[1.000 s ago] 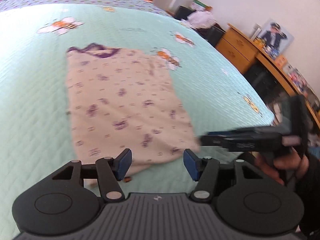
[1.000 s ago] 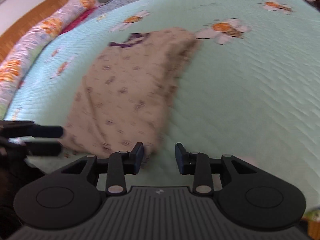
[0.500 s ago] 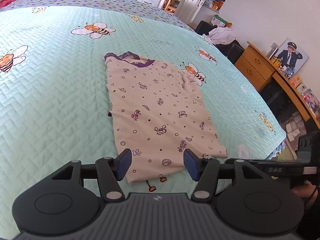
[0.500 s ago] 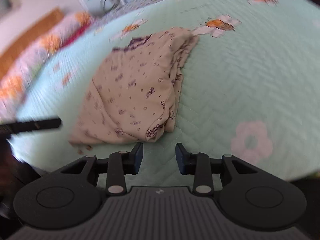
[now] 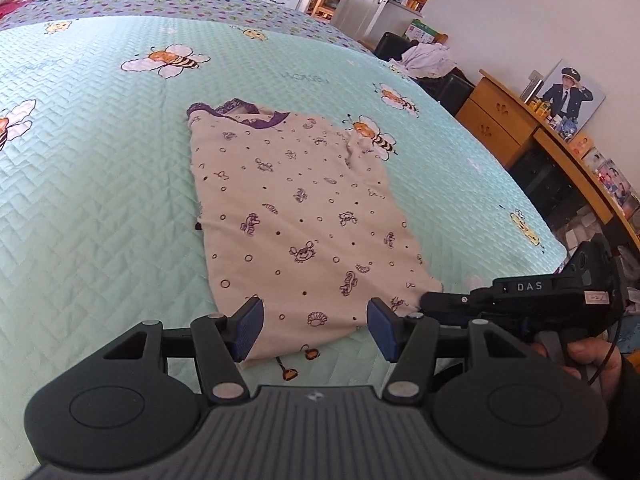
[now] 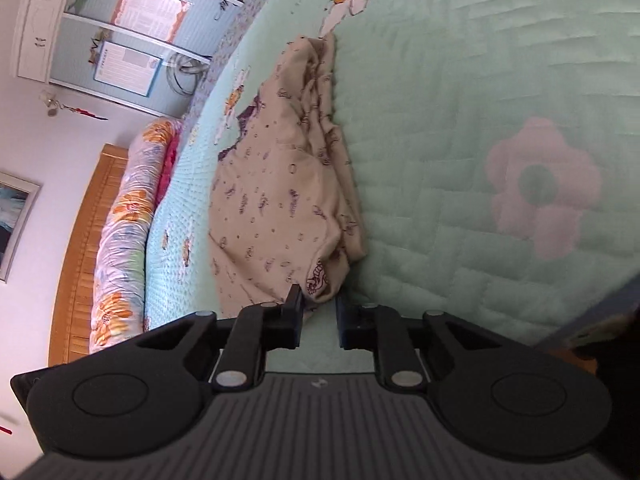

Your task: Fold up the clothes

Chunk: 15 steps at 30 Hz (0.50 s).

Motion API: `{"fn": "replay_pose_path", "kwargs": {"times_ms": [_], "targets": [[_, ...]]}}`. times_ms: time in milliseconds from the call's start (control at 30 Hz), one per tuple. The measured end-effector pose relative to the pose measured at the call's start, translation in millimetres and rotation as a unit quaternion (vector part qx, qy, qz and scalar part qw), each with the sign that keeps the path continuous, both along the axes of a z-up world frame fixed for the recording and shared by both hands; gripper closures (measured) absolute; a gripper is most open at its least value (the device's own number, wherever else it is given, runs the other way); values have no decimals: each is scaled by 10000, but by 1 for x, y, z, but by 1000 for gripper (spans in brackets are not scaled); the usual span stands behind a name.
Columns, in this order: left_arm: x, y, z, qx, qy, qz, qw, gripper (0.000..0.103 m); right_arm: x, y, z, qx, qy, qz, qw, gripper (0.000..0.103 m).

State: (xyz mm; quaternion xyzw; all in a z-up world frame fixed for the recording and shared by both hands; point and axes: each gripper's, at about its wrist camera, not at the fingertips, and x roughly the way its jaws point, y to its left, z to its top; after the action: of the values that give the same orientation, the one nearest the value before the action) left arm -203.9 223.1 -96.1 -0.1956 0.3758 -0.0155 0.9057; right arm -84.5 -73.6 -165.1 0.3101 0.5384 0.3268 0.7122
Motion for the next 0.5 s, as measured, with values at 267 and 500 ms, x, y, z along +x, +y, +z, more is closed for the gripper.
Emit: {"fn": "replay_pose_path", "kwargs": {"times_ms": [267,500], "targets": [[-14,-1,0,706,139,-394,9966,45,5,-9,3,20,-108,-166,9998,57],[-6,-13,-7,1618,312,-906,9822,45,19,-8,9,-33,-292,-183,9994,57]]}}
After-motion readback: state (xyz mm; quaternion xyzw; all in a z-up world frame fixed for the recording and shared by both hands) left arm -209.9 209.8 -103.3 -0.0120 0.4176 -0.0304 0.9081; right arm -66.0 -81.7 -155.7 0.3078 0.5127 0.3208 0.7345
